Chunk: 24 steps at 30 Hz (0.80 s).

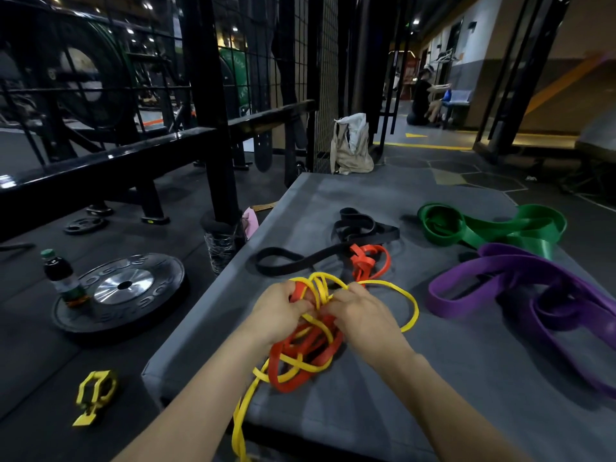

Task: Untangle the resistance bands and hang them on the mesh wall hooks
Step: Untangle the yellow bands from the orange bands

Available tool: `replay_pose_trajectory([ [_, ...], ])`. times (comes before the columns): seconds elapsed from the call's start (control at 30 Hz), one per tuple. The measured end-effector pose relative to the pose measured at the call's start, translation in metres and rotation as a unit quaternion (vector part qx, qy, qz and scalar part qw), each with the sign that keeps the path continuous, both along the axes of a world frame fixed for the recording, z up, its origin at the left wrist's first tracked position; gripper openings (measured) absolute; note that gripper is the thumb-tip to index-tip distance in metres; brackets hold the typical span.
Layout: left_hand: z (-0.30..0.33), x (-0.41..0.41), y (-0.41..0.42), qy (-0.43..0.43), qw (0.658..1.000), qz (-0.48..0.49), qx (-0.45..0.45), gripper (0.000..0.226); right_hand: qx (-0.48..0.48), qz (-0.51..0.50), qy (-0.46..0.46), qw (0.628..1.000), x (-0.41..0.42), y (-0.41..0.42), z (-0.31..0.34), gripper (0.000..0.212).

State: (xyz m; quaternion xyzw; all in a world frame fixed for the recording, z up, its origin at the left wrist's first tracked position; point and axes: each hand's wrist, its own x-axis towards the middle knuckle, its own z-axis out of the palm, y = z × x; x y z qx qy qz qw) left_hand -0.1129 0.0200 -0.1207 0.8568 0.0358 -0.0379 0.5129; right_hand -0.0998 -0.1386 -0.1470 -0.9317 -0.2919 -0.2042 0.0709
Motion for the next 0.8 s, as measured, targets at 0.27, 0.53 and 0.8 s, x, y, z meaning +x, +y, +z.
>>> replay_pose_trajectory([
  [0.27, 0.008, -0.002, 0.020, -0.074, 0.991, 0.045, 0.102, 0.020, 0.337, -0.214, 0.140, 0.906, 0.004, -0.042, 0.021, 0.017],
  [0.53, 0.013, -0.011, 0.001, -0.103, 0.991, 0.016, 0.089, 0.020, 0.615, -0.236, 0.232, 0.716, 0.010, -0.048, 0.013, 0.031],
  [0.8, 0.016, -0.007, -0.002, -0.130, 0.989, 0.038, -0.068, 0.020, 0.484, -0.171, 0.176, 0.840, -0.005, -0.044, 0.027, 0.007],
])
